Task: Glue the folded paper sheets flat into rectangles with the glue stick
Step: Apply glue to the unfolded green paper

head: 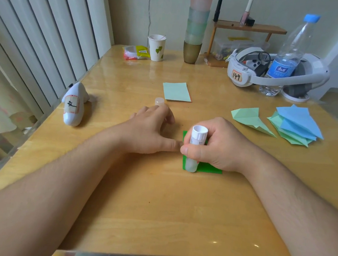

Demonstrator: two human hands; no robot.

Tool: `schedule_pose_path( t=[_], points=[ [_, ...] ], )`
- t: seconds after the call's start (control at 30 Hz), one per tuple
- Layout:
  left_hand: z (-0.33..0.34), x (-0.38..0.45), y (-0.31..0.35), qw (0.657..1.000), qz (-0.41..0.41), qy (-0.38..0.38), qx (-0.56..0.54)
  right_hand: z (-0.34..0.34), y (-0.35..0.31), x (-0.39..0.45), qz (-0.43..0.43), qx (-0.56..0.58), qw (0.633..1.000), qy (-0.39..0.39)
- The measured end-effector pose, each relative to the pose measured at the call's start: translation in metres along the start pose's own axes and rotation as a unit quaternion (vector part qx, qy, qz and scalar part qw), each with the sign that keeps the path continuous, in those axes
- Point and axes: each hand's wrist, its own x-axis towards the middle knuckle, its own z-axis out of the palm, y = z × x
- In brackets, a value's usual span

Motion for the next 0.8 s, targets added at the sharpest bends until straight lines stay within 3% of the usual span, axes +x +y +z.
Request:
schedule_pose_path(
  t=[0.1,0.23,0.33,0.53,0.8],
  points=[
    [0.006,0.000,0.001,0.998,0.002,0.003,0.063,-0.005,0.000,-0.002,-0.005,0.065,0.998,-0.001],
    [0.008,0.001,0.002,0.998,-0.004,0.003,0.068,-0.013,0.004,0.003,-0.030,0.146,0.983,0.111],
    [0.009,0.002,0.001,0.997,-0.004,0.003,0.071,-0.011,0.011,0.007,-0.013,0.096,0.984,0.153],
    [0.007,0.000,0.000,0.998,0.004,-0.009,0.067,-0.004,0.013,0.005,-0.009,-0.014,0.995,0.098],
    [0.005,0.001,-0.002,0.998,0.021,-0.005,0.051,-0.002,-0.001,-0.003,-0.004,0.010,1.000,-0.009]
  ],
)
